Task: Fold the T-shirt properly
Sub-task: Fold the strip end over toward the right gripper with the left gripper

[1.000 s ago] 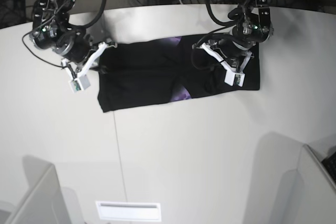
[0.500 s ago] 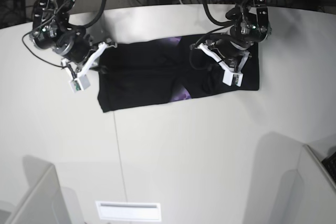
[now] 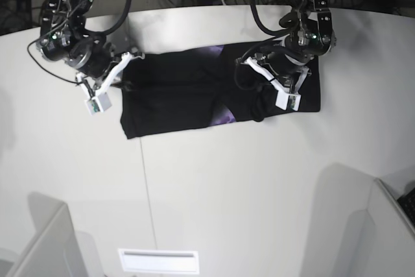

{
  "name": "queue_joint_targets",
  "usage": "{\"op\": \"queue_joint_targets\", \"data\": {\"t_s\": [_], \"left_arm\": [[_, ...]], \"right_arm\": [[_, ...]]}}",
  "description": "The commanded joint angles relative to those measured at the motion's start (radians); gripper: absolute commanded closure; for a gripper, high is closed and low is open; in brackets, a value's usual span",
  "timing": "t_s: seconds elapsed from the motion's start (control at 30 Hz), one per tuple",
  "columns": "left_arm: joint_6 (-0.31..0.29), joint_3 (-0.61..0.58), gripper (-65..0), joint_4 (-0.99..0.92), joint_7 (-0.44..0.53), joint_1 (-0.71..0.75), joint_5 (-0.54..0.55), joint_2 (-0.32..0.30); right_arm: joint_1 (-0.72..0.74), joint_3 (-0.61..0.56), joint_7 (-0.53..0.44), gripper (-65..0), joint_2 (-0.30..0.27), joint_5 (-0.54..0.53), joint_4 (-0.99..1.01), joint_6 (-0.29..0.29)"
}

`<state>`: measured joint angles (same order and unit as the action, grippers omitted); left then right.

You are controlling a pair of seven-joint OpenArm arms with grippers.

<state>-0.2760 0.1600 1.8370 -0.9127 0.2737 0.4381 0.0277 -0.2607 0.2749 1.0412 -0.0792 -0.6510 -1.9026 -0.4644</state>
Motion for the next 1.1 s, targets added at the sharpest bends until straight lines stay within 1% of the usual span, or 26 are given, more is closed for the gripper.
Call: {"op": "queue_joint_targets", "data": {"t_s": [0.0,0.37,0.53,0.63,0.7,0.77,0.87,0.93,0.97,1.0,1.03,1.07], "left_arm": [[-0.004,-0.003,0.0,0.019,0.013,-0.006,0.015,-0.001],[-0.004,-0.003,0.0,0.022,0.013,-0.001,0.015,-0.001],[-0.004,-0.004,-24.2,0.022,0.011,0.0,0.017,-0.001],[-0.004,-0.007,-35.7,0.022,0.011,0.0,0.017,-0.001],[-0.004,-0.043,-40.6,0.023,0.011,0.0,0.017,-0.004],[-0.004,-0.092,-43.3,0.023,0.016,0.0,0.017,-0.004],[-0.004,-0.133,-42.6,0.057,0.017,0.011,0.017,-0.005],[-0.004,-0.112,-40.6,0.114,0.019,0.035,0.015,-0.005],[-0.004,-0.092,-38.7,0.135,0.019,0.048,0.015,-0.007],[-0.004,-0.064,-35.2,0.148,0.019,0.06,0.015,-0.007],[-0.004,-0.027,-29.8,0.149,0.019,0.072,0.015,-0.008],[-0.004,0.019,-22.2,0.149,0.019,0.08,0.015,-0.008]], "right_arm": [[0.01,0.001,-0.017,0.0,-0.008,-0.019,-0.015,-0.001],[0.011,-0.001,-0.017,0.0,-0.009,-0.019,-0.015,-0.001],[0.01,-0.001,-0.017,0.0,-0.009,-0.019,-0.015,-0.001],[0.01,-0.001,-0.017,0.0,-0.009,-0.019,-0.015,-0.001],[0.01,-0.001,-0.017,0.0,-0.009,-0.019,-0.015,-0.001],[0.011,-0.001,-0.017,0.0,-0.009,-0.019,-0.015,-0.001],[0.011,-0.001,-0.017,0.0,-0.009,-0.019,-0.015,-0.001],[0.01,0.002,-0.017,0.0,-0.009,-0.019,-0.015,-0.001],[0.008,0.004,-0.017,0.0,-0.011,-0.019,-0.015,-0.001],[0.008,0.004,-0.017,0.0,-0.011,-0.019,-0.015,-0.001],[0.008,0.004,-0.017,0.0,-0.012,-0.019,-0.015,-0.001],[0.007,0.004,-0.017,0.0,-0.012,-0.019,-0.015,-0.001]]}}
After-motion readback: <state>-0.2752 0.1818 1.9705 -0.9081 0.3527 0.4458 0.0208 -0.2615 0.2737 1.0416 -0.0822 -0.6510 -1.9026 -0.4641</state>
